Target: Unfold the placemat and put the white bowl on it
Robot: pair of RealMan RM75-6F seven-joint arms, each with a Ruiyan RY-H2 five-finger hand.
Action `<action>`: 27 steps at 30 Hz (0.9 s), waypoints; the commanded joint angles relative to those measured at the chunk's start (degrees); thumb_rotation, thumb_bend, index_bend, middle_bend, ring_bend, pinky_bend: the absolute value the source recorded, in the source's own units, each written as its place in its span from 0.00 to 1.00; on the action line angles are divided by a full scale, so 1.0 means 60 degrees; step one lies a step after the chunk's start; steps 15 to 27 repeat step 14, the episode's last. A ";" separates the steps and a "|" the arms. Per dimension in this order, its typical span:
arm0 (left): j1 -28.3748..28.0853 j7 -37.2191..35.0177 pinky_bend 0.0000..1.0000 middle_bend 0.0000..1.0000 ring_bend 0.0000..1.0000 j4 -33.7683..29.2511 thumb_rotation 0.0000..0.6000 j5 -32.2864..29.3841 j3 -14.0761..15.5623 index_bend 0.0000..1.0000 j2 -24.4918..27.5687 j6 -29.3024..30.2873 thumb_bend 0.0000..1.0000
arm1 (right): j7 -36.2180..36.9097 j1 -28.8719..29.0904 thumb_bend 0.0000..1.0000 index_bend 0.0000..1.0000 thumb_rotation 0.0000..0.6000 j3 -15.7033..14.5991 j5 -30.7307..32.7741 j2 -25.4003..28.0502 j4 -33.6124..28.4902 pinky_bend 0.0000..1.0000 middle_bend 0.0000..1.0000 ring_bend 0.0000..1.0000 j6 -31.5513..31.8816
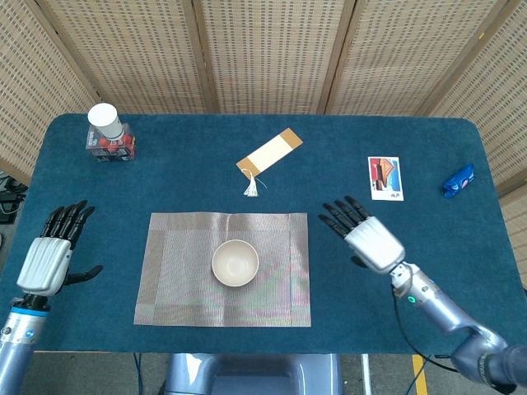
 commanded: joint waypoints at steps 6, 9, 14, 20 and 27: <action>0.0850 -0.0027 0.00 0.00 0.00 0.0059 1.00 0.0442 0.0524 0.00 0.0152 0.0926 0.00 | 0.0408 -0.2233 0.00 0.00 1.00 0.0195 0.1648 0.0832 -0.0477 0.00 0.00 0.00 0.2011; 0.1032 -0.0193 0.00 0.00 0.00 0.0086 1.00 0.0527 0.0690 0.00 0.0246 0.1030 0.00 | 0.0592 -0.2737 0.00 0.00 1.00 0.0059 0.1560 0.0696 -0.0042 0.00 0.00 0.00 0.2507; 0.1310 -0.0056 0.00 0.00 0.00 0.0137 1.00 0.0702 0.0864 0.00 0.0234 0.1296 0.00 | 0.0813 -0.3360 0.00 0.00 1.00 -0.0055 0.1401 0.0351 0.0644 0.00 0.00 0.00 0.3070; 0.1310 -0.0056 0.00 0.00 0.00 0.0137 1.00 0.0702 0.0864 0.00 0.0234 0.1296 0.00 | 0.0813 -0.3360 0.00 0.00 1.00 -0.0055 0.1401 0.0351 0.0644 0.00 0.00 0.00 0.3070; 0.1310 -0.0056 0.00 0.00 0.00 0.0137 1.00 0.0702 0.0864 0.00 0.0234 0.1296 0.00 | 0.0813 -0.3360 0.00 0.00 1.00 -0.0055 0.1401 0.0351 0.0644 0.00 0.00 0.00 0.3070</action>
